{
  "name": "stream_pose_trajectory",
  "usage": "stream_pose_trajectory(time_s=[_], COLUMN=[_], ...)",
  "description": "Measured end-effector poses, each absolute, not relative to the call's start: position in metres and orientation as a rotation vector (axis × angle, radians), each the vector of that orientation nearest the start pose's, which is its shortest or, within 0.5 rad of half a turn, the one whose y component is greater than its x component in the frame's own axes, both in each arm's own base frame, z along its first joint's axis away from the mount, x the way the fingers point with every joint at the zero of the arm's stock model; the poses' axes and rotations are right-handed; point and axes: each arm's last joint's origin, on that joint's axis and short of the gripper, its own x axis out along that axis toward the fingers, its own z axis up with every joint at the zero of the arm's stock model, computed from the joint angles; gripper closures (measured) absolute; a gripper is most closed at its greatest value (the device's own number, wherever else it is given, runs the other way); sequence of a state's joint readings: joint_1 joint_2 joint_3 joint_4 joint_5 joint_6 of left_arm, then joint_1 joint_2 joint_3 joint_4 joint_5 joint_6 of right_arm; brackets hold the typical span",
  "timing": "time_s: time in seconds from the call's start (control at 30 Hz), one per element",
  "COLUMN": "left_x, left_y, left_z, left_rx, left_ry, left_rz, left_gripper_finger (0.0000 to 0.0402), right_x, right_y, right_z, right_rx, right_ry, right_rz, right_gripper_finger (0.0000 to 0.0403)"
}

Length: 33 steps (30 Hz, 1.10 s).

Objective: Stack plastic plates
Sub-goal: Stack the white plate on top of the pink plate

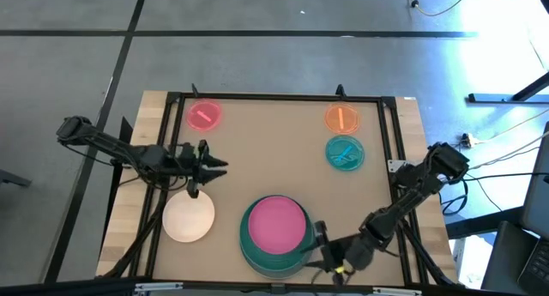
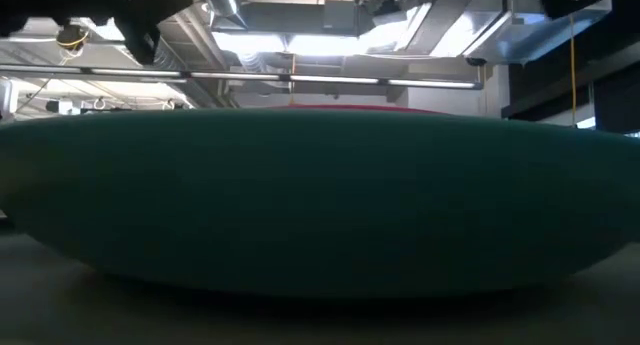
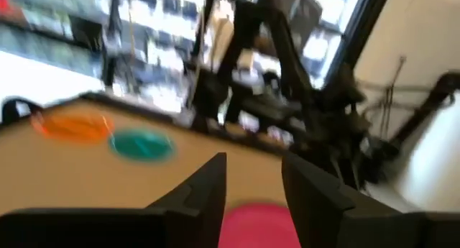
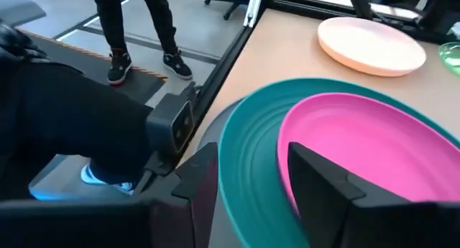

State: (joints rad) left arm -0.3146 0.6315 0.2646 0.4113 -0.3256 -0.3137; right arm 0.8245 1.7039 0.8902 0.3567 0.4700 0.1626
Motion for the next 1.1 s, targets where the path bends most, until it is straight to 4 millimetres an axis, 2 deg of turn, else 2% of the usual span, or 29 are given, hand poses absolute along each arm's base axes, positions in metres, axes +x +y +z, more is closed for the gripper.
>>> stream_pose_trajectory(time_s=[0.27, 0.53, 0.77, 0.9, 1.1], left_x=[0.162, 0.182, 0.197, 0.201, 0.193], left_y=[-0.072, -0.114, -0.153, -0.168, -0.185], left_z=[0.237, 0.252, 0.268, 0.273, 0.263], left_rx=[-0.387, -0.421, -0.355, -0.338, -0.372], left_ry=[0.235, 0.340, 0.523, 0.650, 0.834], left_rz=[-0.028, -0.038, -0.045, 0.015, 0.101], left_gripper_finger=[0.0277, 0.0278, 0.0278, 0.0278, 0.0278], right_x=[0.233, 0.235, 0.237, 0.239, 0.239], right_y=[0.262, 0.262, 0.263, 0.262, 0.261], right_z=[0.189, 0.185, 0.180, 0.181, 0.181], right_rx=[-0.097, -0.064, -0.071, -0.064, -0.072], right_ry=[0.366, 0.372, 0.371, 0.358, 0.350], right_rz=[0.294, 0.272, 0.256, 0.245, 0.204], right_gripper_finger=[0.0244, 0.0244, 0.0244, 0.0244, 0.0244])
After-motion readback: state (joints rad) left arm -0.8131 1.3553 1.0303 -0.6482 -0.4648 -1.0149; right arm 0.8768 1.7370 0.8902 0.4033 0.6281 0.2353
